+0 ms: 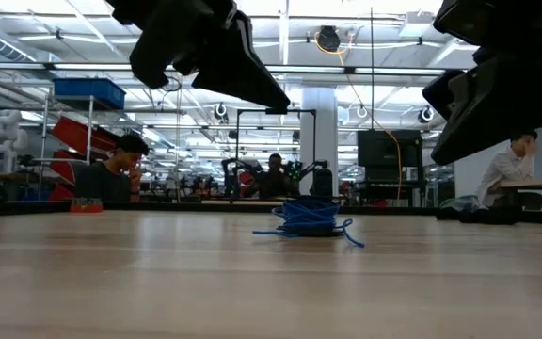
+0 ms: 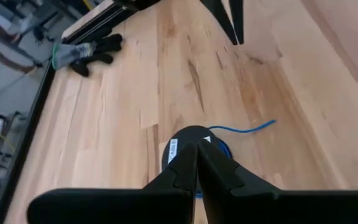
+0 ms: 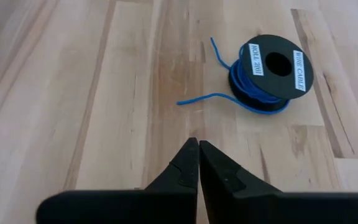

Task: Coil cords
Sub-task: Uncoil the blue wire from the spool

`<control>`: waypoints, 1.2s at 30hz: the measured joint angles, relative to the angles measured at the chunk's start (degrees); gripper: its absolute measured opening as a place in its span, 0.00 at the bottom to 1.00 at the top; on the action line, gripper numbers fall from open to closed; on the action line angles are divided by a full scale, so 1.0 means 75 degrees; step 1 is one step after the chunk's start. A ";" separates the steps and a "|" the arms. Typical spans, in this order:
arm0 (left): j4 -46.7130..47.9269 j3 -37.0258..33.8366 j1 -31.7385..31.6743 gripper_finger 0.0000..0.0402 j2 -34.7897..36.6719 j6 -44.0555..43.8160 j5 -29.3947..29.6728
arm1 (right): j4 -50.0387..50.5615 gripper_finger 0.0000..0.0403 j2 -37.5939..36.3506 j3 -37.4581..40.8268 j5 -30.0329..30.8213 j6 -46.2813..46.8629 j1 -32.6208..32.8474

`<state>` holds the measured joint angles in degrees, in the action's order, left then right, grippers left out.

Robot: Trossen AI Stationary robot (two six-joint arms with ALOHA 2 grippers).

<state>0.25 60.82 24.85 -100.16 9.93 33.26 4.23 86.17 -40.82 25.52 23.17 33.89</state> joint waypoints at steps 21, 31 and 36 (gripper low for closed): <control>0.0172 -0.0003 -0.0272 0.62 -0.0440 0.1788 0.0225 | 0.0018 0.00 0.0000 0.0000 0.0036 -0.0013 -0.0003; -0.0652 0.0000 -0.0283 0.63 -0.1012 0.2799 0.0608 | 0.0026 0.00 0.0000 0.0000 0.0181 0.0015 -0.0005; -0.0572 0.0000 -0.0292 0.63 -0.1020 0.2937 0.0505 | 0.0029 0.00 0.0000 0.0000 0.0221 0.0019 -0.0006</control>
<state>-4.04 60.82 22.65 -107.81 31.96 37.05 4.45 86.17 -40.82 27.18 23.31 33.85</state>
